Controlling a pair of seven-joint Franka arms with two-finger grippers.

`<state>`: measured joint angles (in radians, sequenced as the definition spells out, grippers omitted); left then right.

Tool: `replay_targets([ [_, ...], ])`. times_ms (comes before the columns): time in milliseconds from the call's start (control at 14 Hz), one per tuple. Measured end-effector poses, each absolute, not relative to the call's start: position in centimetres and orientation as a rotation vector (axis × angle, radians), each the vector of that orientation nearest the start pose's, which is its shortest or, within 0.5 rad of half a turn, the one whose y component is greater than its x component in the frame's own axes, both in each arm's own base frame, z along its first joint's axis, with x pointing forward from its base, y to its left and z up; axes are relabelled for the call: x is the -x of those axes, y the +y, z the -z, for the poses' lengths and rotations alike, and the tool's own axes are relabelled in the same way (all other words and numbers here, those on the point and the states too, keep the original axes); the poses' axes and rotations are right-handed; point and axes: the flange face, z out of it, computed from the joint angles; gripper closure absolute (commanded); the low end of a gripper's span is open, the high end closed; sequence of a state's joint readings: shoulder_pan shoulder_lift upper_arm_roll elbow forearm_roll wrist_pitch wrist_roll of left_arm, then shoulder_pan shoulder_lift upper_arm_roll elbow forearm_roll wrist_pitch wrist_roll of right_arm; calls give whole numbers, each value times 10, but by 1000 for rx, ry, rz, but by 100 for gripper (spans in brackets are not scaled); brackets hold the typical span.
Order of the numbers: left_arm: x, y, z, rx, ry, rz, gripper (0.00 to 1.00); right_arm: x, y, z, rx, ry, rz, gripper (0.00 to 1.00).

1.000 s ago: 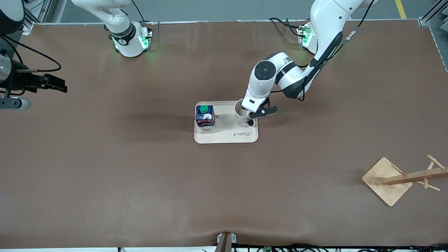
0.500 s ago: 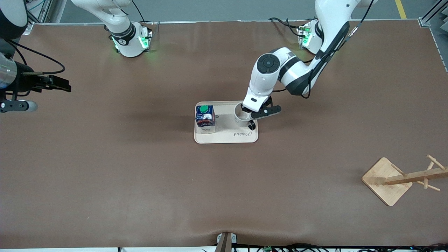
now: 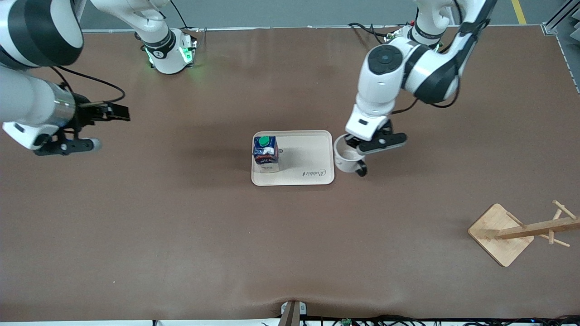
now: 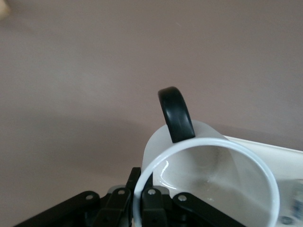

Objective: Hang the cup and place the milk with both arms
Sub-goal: 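Lift the mug with the left gripper while the right gripper grasps the milk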

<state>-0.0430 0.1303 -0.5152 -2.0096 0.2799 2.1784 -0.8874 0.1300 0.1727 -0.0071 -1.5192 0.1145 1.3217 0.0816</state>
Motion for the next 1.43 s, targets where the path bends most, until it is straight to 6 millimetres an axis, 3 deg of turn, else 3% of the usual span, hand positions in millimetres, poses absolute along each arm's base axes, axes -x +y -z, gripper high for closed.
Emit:
replay_targets([
  [214,-528,-237,-434,2971,-177,185,100,-576,117,-499,2952,129,-617,0],
  [429,-548,-190,-459,2944,-84,142,100,-569,188,-463,2983,191,-576,0],
  [714,-568,-117,-481,2949,73,125,100,-535,281,-410,3015,273,-529,0],
  [857,-575,-81,-493,2943,140,120,100,-526,312,-409,2936,316,-532,0],
  [1143,-585,-13,-511,2965,240,119,100,-524,338,-414,2867,362,-457,0],
  [1429,-586,58,-523,2994,345,131,100,-516,386,-390,2860,401,-374,0],
])
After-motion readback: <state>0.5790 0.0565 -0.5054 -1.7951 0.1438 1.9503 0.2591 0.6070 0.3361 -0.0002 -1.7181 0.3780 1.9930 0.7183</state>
